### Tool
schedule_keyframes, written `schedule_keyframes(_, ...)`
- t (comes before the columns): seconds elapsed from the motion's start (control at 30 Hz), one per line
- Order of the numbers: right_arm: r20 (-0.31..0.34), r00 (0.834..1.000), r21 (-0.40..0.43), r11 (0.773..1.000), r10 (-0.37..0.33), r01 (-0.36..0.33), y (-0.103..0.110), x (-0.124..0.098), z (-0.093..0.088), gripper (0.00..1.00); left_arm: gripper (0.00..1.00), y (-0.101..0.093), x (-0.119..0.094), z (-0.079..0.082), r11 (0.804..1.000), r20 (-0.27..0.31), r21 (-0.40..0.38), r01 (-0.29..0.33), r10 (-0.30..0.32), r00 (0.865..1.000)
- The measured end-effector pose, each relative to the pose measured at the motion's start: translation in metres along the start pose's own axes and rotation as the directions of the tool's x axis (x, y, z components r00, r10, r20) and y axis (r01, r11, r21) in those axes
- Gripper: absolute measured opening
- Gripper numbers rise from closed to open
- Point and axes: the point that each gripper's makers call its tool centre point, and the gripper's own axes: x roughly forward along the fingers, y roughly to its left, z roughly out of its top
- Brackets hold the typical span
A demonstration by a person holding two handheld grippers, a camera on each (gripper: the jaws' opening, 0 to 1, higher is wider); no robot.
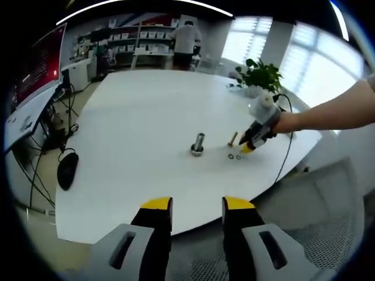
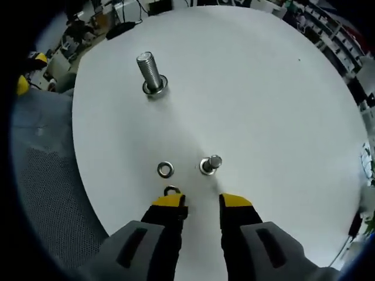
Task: Place the washer onto the threaded stud by aligning its center hole with the stud, sliding it down to the base, and recovering from edge contact or off-axis alignment until the washer reaches the visible bottom stop.
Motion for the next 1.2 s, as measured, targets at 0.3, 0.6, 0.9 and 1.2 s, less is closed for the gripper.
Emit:
schedule_keyframes(0.3,-0.042,0.999,-0.051,0.999,0.004,-0.006,0.011,0.001,-0.016,0.28,0.31,-0.002,0.000,0.000,1.000,-0.001,0.004,0.007,-0.007,1.000)
schedule_keyframes(0.6,-0.034,0.999,-0.052,0.999,0.010,-0.012,0.014,0.003,-0.018,0.24,0.31,-0.001,0.000,0.000,1.000,0.000,0.006,0.006,-0.006,1.000)
schedule_keyframes(0.9,-0.056,0.998,-0.050,0.999,0.013,-0.016,0.014,0.003,-0.021,0.18,0.31,-0.002,0.000,0.001,1.000,0.003,0.006,0.008,-0.008,1.000)
schedule_keyframes(1.2,-0.091,0.996,-0.090,0.996,0.022,-0.030,0.011,0.004,-0.020,0.15,0.30,-0.003,0.000,0.000,1.000,0.000,0.012,0.013,-0.013,1.000)
